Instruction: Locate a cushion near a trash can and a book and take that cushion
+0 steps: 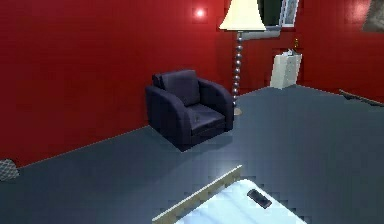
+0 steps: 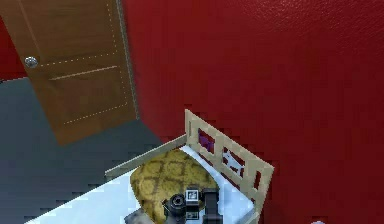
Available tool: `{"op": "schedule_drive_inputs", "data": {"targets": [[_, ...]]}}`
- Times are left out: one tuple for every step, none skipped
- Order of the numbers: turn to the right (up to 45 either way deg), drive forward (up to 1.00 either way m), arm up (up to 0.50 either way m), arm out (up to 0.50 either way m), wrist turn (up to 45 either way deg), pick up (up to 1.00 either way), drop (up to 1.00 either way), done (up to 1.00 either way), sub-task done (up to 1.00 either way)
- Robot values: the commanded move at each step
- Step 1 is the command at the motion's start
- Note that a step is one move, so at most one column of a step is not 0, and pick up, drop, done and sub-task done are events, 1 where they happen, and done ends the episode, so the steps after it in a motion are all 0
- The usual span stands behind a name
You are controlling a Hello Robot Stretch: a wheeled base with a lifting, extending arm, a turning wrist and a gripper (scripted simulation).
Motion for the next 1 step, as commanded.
{"op": "schedule_drive_inputs", "data": {"targets": [[0.0, 0.00, 0.00, 0.00, 45.0, 0.00, 0.00, 0.00, 0.00]]}}
